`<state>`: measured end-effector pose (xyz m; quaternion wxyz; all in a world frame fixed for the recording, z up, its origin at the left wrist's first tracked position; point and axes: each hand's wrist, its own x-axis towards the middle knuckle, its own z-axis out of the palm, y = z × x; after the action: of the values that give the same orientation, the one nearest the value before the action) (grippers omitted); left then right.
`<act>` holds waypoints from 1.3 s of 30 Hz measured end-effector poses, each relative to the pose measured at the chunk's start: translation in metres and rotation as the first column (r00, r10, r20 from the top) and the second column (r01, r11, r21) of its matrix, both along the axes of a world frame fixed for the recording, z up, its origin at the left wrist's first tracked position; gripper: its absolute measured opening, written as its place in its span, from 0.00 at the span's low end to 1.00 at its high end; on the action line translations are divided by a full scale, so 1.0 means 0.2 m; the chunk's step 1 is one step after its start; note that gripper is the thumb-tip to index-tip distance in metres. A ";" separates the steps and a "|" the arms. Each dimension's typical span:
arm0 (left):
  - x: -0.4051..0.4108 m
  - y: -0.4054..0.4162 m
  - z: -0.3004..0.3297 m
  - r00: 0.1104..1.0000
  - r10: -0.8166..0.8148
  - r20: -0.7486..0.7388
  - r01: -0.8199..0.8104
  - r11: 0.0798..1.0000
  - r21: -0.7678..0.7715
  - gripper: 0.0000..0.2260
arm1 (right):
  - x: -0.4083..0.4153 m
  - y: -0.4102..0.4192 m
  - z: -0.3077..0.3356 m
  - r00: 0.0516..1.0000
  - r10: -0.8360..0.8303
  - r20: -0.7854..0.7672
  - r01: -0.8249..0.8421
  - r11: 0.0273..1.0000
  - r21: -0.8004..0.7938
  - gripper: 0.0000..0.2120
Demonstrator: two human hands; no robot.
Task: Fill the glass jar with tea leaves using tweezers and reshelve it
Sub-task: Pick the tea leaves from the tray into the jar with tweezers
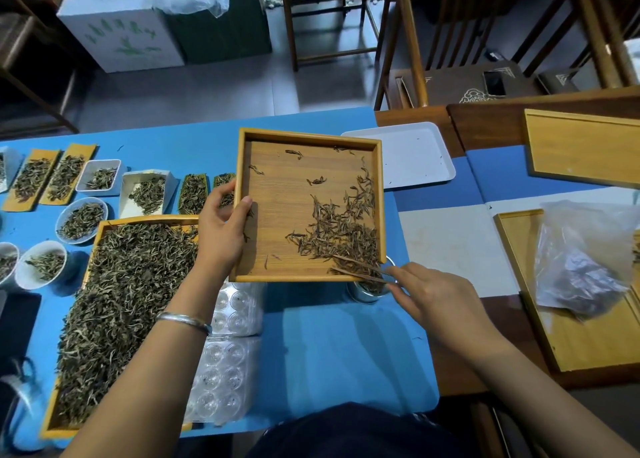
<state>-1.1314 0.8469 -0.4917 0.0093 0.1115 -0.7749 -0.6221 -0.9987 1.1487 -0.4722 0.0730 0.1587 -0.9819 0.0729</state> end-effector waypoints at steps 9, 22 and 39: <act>0.00 0.00 0.01 1.000 0.011 0.010 -0.010 0.999 -0.031 0.15 | 0.01 0.14 0.00 0.998 -0.055 0.039 0.056 0.998 -0.035 0.06; 0.00 0.02 0.03 1.000 0.008 0.011 -0.008 1.000 0.001 0.13 | 0.10 0.21 0.07 0.986 -0.094 0.138 0.107 0.990 -0.089 0.10; 0.01 0.02 0.02 1.000 0.018 -0.012 -0.018 1.000 -0.025 0.13 | 0.00 0.02 0.15 0.940 -0.289 0.182 0.333 0.894 -0.301 0.08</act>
<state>-1.1288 0.8502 -0.4875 0.0206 0.1147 -0.7817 -0.6127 -0.9986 1.1528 -0.4427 0.0438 -0.0203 -0.9715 0.2323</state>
